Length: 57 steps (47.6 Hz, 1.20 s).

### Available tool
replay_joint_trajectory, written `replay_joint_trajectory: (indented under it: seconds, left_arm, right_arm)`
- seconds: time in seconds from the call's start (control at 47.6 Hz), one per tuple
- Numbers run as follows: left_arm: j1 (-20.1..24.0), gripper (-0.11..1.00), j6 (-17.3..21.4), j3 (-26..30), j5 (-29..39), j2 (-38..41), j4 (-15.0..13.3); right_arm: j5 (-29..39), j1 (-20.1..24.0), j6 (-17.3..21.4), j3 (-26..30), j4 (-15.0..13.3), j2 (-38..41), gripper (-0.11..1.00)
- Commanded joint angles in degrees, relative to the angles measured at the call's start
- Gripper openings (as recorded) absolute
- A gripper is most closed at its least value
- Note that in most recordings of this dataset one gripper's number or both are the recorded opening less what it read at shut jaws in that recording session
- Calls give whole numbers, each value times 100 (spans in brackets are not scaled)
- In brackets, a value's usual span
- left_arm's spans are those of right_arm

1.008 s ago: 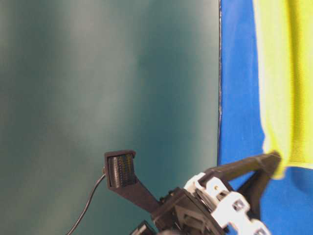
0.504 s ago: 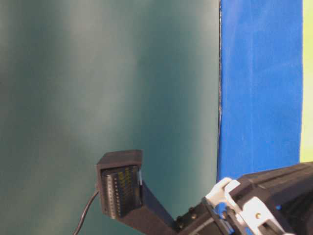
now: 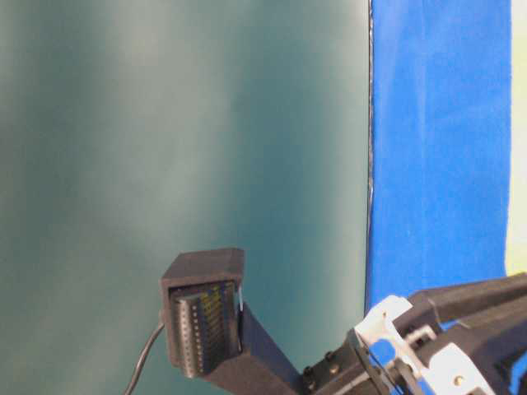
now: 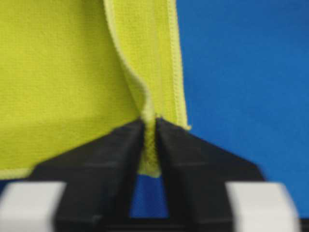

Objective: Fold the yellow towel.
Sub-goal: 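Lift the top corners and fold them down toward the bottom edge, then release the folded edge and regrasp the folded strip's top corners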

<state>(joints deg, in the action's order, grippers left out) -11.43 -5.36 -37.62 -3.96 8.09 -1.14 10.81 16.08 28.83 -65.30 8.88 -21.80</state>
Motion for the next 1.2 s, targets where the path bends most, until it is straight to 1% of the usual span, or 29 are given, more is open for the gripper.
replay_joint_trajectory:
  seconds: [0.0, 0.063, 0.084, 0.126, 0.168, 0.231, 0.273, 0.315, 0.357, 0.42, 0.546, 0.63, 0.714, 0.819, 1.029, 1.176]
  left_arm:
    - [-9, 31, 18, 114, -105, -70, -9]
    - [-9, 50, 9, 141, -123, -70, -9]
    - [-9, 55, 18, 167, -123, -70, -9]
    - [-26, 64, 9, 193, -105, -88, -9]
    - [-35, 68, 18, 211, -79, -114, -9]
    - [-44, 67, 18, 220, -26, -202, -9]
    - [-44, 66, 18, 211, 44, -290, -9]
    - [-35, 66, 35, 185, 123, -422, -9]
    - [-9, 66, 62, 149, 158, -510, -9]
    - [79, 66, 88, 97, 149, -598, -9]
    - [422, 66, 114, 70, 149, -580, -9]
    - [642, 66, 123, 53, 149, -545, -9]
    - [853, 66, 132, 18, 149, -448, -9]
    - [1028, 66, 141, 9, 149, -308, -9]
    - [1274, 66, 158, 26, 53, -18, -9]
    - [1424, 66, 176, 9, -114, 176, 0]
  right_arm:
    - [-44, 44, 9, 123, 0, -18, 2]
    - [-44, 53, 9, 141, 0, -18, 3]
    - [-35, 62, 9, 149, 0, -18, 7]
    - [-26, 70, 9, 158, 0, -18, 20]
    - [-26, 97, 9, 167, -9, -26, 33]
    - [9, 132, -9, 193, -62, -62, 52]
    - [44, 141, -9, 211, -105, -105, 62]
    - [79, 141, -9, 220, -176, -176, 67]
    - [123, 132, -9, 220, -264, -255, 65]
    - [220, -26, 0, 185, -448, -396, 62]
    - [457, -606, 0, 105, -765, -527, 63]
    - [659, -1063, 0, 88, -1099, -562, 63]
    - [747, -1371, 0, 88, -1371, -545, 63]
    - [782, -1688, 0, 70, -1608, -448, 63]
    - [712, -1960, 0, -18, -1749, -88, 63]
    - [422, -2188, 0, -105, -1846, 229, 63]
